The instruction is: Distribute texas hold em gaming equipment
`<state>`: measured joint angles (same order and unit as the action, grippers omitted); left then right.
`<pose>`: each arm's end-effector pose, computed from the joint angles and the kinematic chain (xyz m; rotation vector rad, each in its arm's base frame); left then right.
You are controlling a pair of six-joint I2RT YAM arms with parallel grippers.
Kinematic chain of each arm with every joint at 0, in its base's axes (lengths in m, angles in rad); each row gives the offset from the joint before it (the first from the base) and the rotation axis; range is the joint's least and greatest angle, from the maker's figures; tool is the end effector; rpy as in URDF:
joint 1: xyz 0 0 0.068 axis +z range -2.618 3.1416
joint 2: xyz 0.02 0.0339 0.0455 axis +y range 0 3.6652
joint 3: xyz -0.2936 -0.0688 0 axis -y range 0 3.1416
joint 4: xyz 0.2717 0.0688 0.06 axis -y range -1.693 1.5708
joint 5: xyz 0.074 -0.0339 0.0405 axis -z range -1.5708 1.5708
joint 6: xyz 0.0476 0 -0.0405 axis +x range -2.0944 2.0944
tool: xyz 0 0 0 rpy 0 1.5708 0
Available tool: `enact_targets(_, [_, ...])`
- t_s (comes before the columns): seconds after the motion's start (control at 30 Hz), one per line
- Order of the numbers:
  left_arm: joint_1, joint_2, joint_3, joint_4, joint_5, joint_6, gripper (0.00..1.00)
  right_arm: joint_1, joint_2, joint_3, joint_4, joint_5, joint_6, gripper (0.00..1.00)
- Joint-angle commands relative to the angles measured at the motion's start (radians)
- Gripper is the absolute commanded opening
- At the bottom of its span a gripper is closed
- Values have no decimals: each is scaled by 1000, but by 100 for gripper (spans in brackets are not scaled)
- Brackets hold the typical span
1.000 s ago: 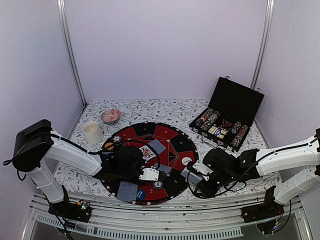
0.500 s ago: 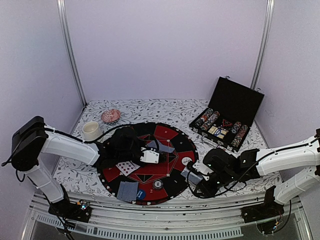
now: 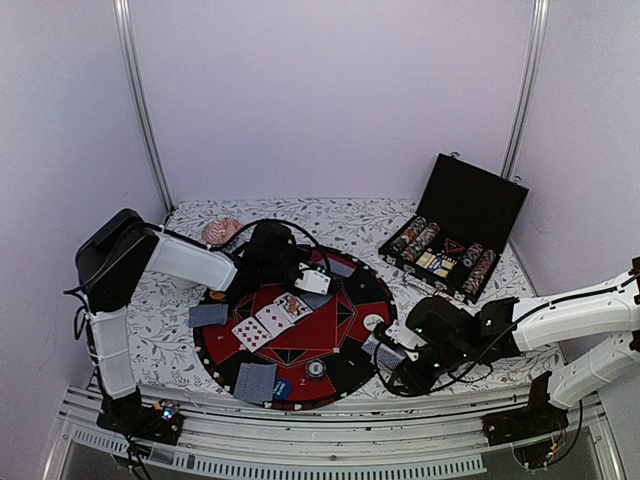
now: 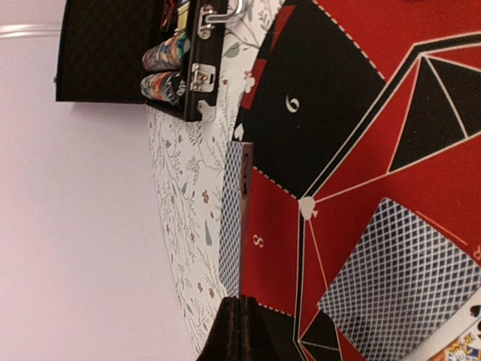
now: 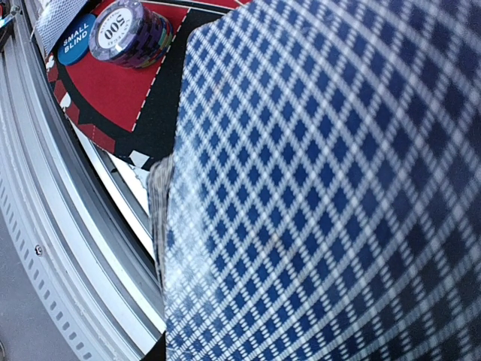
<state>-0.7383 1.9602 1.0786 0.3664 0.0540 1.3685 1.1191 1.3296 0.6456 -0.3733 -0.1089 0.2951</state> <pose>0.3358 -0.3090 0.1537 1.8428 1.0107 0.3257 0.1079 0.2343 0.1677 -1.1420 2.5146 0.5854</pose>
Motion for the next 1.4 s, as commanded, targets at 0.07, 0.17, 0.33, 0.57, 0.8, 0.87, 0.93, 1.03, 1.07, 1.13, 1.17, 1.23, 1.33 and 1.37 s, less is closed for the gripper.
enact_targets(0.07, [7,80,91,-114,102,169,0,7,-21,-5,11,12,-1,37])
enact_targets(0.17, [11,105,103,-143,89,229,0,5,-22,-4,11,12,-1,37])
enact_targets(0.33, [17,134,126,-183,87,291,0,6,-18,-4,11,9,-1,37])
enact_targets(0.57, [33,161,160,-207,74,337,0,6,-17,-4,11,8,-1,37])
enact_targets(0.8, [46,179,178,-199,65,337,0,6,-12,-4,13,5,-2,37])
enact_targets(0.87, [45,185,184,-192,66,322,0,6,-12,-6,12,5,-2,37])
enact_targets(0.93, [44,193,202,-201,61,296,0,6,-14,-5,11,5,-2,37])
enact_targets(1.03, [43,203,216,-200,46,277,0,6,-17,-6,11,3,-2,37])
enact_targets(1.07, [44,205,216,-197,40,276,0,5,-17,-5,11,3,-2,37])
enact_targets(1.13, [43,209,220,-193,34,265,0,7,-15,-5,11,1,-3,37])
enact_targets(1.17, [43,209,222,-194,34,257,0,7,-14,-4,11,1,-4,37])
enact_targets(1.23, [44,210,220,-199,31,255,0,6,-12,-3,11,-2,-4,37])
enact_targets(1.33, [44,210,215,-196,25,256,0,7,-15,-3,11,-3,-4,37])
enact_targets(1.37, [43,212,216,-198,21,255,0,6,-15,-3,11,-3,-5,37])
